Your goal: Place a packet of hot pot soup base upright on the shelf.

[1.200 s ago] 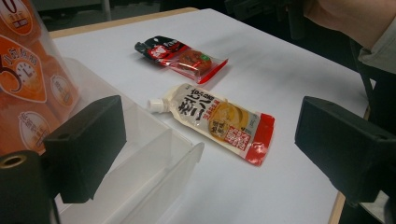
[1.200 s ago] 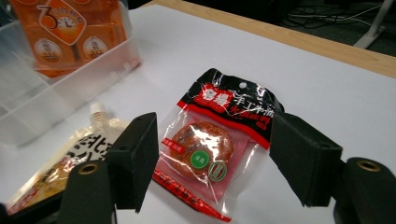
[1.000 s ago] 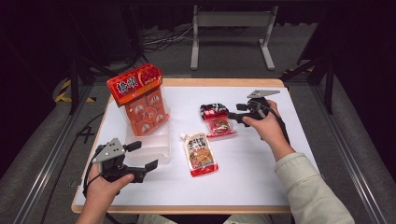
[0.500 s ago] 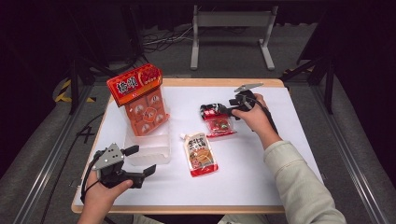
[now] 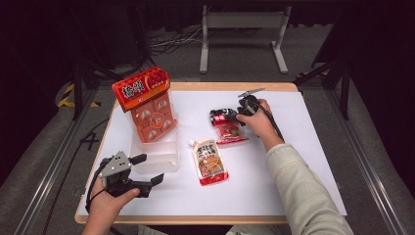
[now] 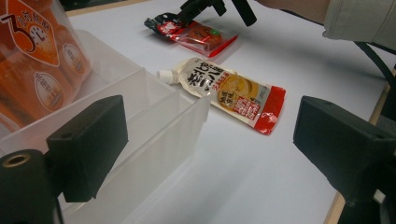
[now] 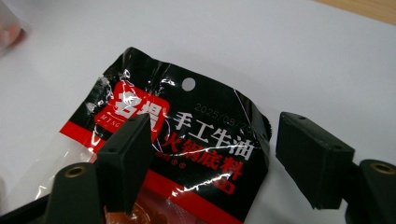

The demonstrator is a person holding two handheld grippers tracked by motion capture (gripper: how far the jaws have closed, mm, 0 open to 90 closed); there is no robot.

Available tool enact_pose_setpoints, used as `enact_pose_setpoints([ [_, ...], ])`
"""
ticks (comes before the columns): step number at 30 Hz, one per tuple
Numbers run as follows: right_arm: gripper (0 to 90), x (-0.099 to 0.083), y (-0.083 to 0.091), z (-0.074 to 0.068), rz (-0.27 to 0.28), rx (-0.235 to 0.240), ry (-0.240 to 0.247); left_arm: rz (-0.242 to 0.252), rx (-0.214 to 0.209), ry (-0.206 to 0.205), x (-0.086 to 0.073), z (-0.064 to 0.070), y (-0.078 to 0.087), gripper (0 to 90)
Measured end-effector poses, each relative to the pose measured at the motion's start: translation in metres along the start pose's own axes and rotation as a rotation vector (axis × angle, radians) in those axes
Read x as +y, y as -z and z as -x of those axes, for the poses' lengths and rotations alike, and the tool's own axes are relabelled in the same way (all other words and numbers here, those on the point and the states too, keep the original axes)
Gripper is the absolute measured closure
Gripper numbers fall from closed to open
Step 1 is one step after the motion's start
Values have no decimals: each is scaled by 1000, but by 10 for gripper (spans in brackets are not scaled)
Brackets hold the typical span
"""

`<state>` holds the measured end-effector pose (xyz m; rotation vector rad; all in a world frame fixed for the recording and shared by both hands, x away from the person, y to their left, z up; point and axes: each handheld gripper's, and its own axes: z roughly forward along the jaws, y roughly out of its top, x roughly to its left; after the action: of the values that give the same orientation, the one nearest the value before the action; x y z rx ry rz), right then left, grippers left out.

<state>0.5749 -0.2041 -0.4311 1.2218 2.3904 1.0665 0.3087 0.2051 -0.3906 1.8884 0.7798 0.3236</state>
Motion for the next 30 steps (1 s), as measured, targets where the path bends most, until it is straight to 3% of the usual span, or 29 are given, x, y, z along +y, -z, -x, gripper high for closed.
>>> enact_pose_setpoints([
  [9,228,-1,-10,-6,-5,-39,-34,-7,-6,-3,0,0,-3,109],
  [12,239,0,-11,-9,-23,-66,-18,-13,-6,0,0,1,-4,109],
  [23,451,6,-10,-13,-72,-144,-3,-11,-4,4,0,1,-1,109],
  [30,542,6,-8,-14,-77,-165,-13,-6,5,8,0,-3,1,108],
])
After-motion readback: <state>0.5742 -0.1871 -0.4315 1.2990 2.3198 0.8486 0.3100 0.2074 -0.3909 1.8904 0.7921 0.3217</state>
